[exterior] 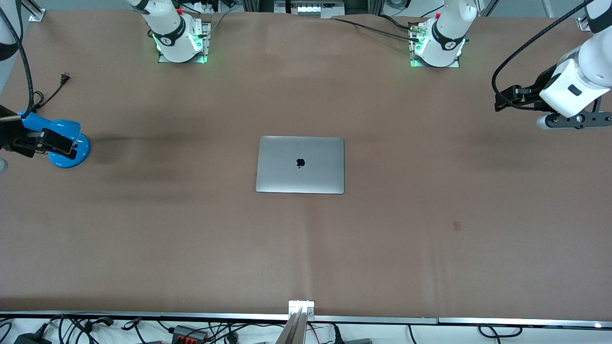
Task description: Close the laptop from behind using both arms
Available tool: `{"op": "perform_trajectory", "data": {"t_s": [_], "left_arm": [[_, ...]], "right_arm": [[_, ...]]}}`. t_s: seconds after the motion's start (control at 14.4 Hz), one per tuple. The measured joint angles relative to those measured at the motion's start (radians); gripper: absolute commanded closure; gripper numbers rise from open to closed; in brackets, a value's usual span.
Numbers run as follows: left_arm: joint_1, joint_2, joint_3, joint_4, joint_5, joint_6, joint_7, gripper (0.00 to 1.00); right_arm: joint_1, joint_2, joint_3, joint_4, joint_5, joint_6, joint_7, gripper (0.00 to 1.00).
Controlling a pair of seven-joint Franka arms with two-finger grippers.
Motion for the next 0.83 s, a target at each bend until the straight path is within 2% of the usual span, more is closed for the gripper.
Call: {"op": "perform_trajectory", "data": {"t_s": [0.28, 0.55, 0.83], "left_arm": [[-0.001, -0.002, 0.0, -0.002, -0.011, 0.014, 0.0, 0.0], [-0.001, 0.0, 0.0, 0.003, -0.011, 0.026, 0.0, 0.0], [0.0, 0.01, 0.002, 0.009, -0.011, 0.028, 0.001, 0.0]], "right_arm": [[0.0, -0.099, 0.0, -0.157, -0.019, 0.069, -0.029, 0.0], [0.0, -0.213, 0.0, -0.292, -0.026, 0.074, -0.032, 0.0], [0.0, -0.271, 0.003, -0.344, -0.027, 0.074, -0.033, 0.0]]}}
